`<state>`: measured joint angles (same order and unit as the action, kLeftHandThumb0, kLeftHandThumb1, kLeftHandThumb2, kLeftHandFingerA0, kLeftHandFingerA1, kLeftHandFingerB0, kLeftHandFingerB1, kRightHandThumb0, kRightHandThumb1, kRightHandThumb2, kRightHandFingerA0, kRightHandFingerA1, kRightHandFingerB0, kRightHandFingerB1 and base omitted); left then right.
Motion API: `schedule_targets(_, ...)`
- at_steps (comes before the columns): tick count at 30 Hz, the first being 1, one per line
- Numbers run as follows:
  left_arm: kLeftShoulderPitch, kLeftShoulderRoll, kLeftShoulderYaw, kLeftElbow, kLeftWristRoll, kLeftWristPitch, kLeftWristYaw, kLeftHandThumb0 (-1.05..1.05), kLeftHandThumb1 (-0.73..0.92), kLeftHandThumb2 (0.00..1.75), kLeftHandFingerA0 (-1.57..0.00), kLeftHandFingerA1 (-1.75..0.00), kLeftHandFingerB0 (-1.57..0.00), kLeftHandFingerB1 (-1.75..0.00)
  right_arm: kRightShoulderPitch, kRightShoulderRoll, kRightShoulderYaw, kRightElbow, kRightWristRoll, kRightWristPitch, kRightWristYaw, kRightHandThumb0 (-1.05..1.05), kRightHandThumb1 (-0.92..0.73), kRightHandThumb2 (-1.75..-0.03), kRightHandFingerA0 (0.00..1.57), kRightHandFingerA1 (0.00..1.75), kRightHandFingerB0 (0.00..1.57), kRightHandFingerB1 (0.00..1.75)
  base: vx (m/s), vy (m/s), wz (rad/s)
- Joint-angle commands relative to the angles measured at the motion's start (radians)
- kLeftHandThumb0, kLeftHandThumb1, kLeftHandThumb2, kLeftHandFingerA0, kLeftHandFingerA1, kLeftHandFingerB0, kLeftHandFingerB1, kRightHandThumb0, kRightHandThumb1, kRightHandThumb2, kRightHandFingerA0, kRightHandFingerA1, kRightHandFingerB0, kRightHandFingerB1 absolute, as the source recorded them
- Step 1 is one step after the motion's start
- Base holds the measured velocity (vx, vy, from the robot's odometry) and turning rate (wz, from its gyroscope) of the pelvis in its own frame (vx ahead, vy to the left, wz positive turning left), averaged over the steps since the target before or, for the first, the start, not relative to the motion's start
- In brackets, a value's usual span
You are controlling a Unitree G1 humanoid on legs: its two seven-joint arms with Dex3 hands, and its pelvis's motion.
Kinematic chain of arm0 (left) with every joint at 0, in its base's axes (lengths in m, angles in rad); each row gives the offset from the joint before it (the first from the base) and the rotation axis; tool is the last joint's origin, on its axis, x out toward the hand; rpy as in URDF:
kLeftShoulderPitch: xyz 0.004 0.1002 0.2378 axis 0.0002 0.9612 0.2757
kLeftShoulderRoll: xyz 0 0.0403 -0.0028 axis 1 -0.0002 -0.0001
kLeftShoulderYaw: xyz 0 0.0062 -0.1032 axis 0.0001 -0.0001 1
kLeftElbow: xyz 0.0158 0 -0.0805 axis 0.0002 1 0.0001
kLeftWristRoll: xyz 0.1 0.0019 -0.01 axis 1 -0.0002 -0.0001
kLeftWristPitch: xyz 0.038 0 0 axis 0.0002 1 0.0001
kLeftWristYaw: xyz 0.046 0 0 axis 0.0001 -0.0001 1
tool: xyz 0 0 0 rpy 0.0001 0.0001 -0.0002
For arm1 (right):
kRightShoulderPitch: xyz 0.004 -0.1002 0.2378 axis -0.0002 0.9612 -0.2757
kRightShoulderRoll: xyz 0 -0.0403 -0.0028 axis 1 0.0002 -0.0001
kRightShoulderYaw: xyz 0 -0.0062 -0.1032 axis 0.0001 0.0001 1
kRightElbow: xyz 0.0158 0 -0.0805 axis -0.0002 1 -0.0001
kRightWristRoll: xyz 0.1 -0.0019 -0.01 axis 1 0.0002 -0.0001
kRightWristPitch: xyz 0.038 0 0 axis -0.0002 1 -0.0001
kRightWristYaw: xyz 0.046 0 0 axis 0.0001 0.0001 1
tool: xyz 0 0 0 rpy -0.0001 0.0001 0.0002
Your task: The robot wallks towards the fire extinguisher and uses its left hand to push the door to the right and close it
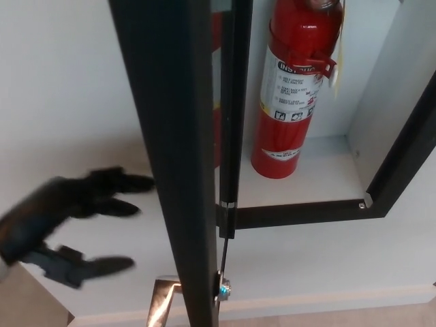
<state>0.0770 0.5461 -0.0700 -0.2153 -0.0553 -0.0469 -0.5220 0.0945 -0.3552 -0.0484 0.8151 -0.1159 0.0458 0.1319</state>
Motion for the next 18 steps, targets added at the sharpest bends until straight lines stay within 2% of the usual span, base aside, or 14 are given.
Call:
schedule_targets(1,0.034,0.07,-0.12,-0.217,-0.063,0.223,-0.154,-0.63,0.51,0.57,-0.33,-0.37,-0.35,-0.32,-0.027,-0.026,0.003,0.027,-0.009,-0.021,-0.006,-0.59,-0.47,-0.55,0.31,0.55,0.31,0.4,0.0,0.0,0.0)
schedule_targets(7,0.041,0.08,-0.135,-0.289,-0.086,0.258,-0.155,-0.62,0.51,0.56,-0.36,-0.39,-0.36,-0.33,-0.036,-0.032,0.006,0.046,-0.014,-0.037,-0.013,-0.59,-0.46,-0.55,0.31,0.52,0.32,0.37,0.0,0.0,0.0)
schedule_targets(8,0.041,0.083,-0.138,-0.3,-0.089,0.271,-0.159,-0.61,0.48,0.56,-0.36,-0.39,-0.36,-0.32,-0.04,-0.038,0.013,0.054,-0.023,-0.045,-0.014,-0.61,-0.37,-0.75,0.29,0.57,0.27,0.47,0.0,0.0,0.0)
schedule_targets(15,0.028,0.091,-0.148,-0.343,-0.109,0.322,-0.181,-0.59,0.5,0.56,-0.33,-0.36,-0.35,-0.31,-0.056,-0.055,0.036,0.089,-0.04,-0.065,-0.024,-0.62,-0.37,-0.76,0.32,0.58,0.28,0.46,0.0,0.0,0.0)
schedule_targets(18,-0.051,0.072,-0.157,-0.359,-0.136,0.365,-0.195,-0.6,0.49,0.57,-0.37,-0.39,-0.34,-0.32,-0.058,-0.054,0.037,0.104,-0.036,-0.082,-0.019,-0.63,-0.37,-0.76,0.32,0.58,0.27,0.46,0.0,0.0,0.0)
